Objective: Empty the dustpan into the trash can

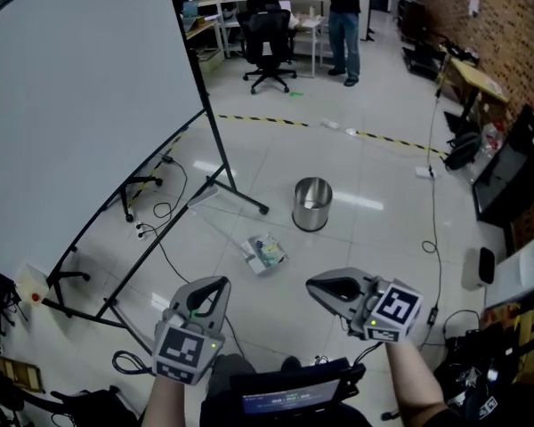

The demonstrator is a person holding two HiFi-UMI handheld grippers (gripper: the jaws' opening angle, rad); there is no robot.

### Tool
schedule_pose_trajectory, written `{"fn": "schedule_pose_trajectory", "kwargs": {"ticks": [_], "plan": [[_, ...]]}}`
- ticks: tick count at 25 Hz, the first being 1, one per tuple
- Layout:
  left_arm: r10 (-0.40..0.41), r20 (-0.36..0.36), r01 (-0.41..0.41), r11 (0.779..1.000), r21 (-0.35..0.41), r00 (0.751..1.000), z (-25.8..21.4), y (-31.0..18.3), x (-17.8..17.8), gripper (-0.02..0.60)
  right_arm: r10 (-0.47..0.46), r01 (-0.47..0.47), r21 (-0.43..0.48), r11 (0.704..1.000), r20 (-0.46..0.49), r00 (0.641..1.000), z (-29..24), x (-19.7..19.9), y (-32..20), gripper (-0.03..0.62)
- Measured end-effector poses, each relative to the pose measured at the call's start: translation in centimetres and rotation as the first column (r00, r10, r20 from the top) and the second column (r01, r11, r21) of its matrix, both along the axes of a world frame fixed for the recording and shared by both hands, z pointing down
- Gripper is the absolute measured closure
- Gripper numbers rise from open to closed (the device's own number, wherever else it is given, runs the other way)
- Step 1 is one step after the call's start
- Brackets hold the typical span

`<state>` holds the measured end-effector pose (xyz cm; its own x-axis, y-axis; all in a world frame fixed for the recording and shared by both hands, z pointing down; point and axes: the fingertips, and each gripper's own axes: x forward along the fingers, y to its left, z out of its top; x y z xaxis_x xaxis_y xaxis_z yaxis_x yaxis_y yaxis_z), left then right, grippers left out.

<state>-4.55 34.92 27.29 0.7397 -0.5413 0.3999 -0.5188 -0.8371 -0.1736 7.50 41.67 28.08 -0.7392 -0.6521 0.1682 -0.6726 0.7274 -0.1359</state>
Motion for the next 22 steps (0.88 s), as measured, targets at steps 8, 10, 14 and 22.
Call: {"fn": "schedule_pose_trajectory", "kwargs": {"ticks": [8, 10, 14, 22], "plan": [[0.019, 0.027, -0.019, 1.000, -0.003, 0.999, 0.5, -0.2, 2.3, 0.581, 0.026, -0.026, 0.004, 1.000, 0.011, 1.000, 0.7, 2.5, -0.1, 0.579], [0.031, 0.021, -0.031, 0.999, -0.012, 0.999, 0.7, -0.5, 2.8, 0.581, 0.033, -0.033, 0.003, 0.999, 0.003, 0.999, 0.4, 2.8, -0.1, 0.579], [0.070, 0.019, -0.070, 0.998, -0.011, 0.997, 0.5, -1.5, 4.2, 0.581, 0.063, -0.063, 0.005, 0.998, 0.009, 0.998, -0.1, 3.4, -0.7, 0.579], [0.096, -0.026, -0.097, 0.994, -0.049, 0.995, 2.3, -5.4, 5.8, 0.581, 0.071, -0.072, -0.035, 0.997, -0.023, 0.997, 1.1, 4.0, -4.0, 0.579]]}}
